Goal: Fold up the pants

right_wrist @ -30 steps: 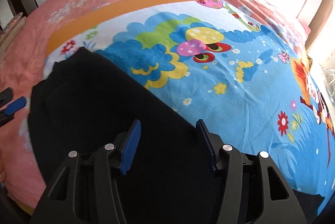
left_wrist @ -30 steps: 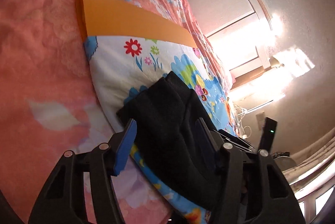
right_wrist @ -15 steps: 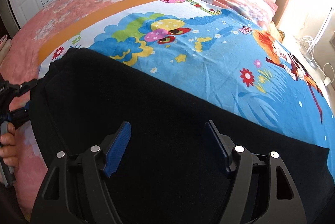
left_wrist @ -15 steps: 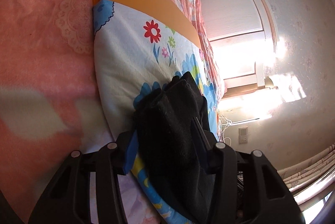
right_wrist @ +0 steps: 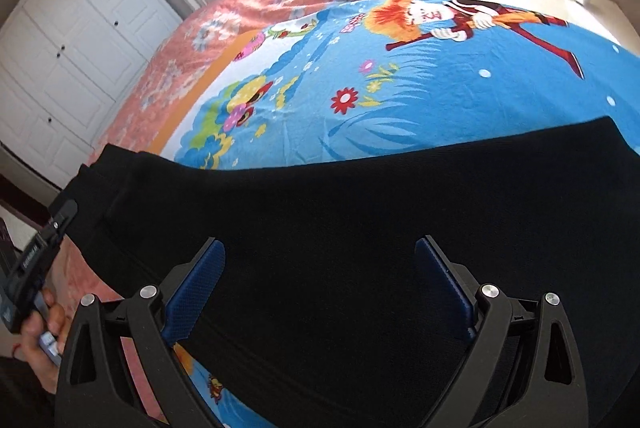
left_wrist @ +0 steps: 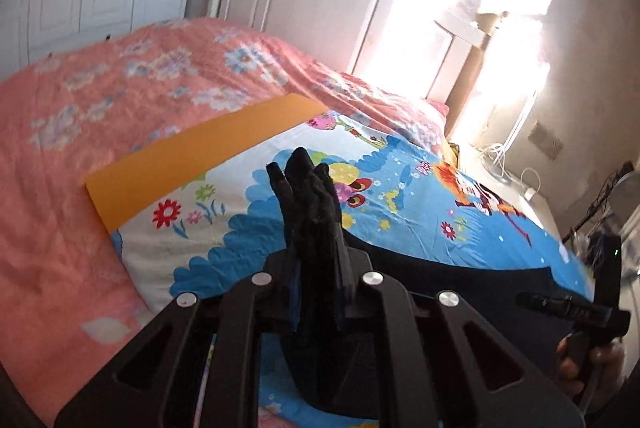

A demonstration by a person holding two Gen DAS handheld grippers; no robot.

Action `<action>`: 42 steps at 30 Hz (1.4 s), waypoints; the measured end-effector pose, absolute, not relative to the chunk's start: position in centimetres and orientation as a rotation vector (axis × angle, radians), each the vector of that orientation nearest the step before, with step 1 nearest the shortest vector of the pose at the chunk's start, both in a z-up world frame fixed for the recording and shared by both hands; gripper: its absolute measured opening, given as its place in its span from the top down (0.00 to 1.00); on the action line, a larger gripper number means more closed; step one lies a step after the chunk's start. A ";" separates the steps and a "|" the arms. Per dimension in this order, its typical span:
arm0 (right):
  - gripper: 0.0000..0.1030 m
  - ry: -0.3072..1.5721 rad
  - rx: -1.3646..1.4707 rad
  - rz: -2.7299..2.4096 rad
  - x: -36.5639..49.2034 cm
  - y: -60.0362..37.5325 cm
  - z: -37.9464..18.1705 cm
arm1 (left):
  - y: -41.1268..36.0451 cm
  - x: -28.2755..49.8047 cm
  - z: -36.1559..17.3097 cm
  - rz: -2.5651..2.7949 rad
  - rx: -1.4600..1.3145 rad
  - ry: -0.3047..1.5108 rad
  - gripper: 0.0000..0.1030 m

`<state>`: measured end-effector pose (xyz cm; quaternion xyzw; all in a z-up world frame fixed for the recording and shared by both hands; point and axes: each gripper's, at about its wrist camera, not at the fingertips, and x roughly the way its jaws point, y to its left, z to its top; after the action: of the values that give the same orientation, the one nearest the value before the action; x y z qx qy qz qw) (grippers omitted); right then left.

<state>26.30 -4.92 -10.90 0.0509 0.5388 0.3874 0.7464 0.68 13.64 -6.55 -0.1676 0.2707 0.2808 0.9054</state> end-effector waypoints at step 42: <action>0.72 1.459 0.131 1.087 30.1 -5.3 -11.6 | -15.2 12.2 -15.9 0.304 0.627 0.513 0.89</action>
<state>30.14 -5.33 -11.60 0.0566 0.6323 0.4713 0.6122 12.23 -15.21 -15.88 0.3037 0.2484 0.1475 0.9079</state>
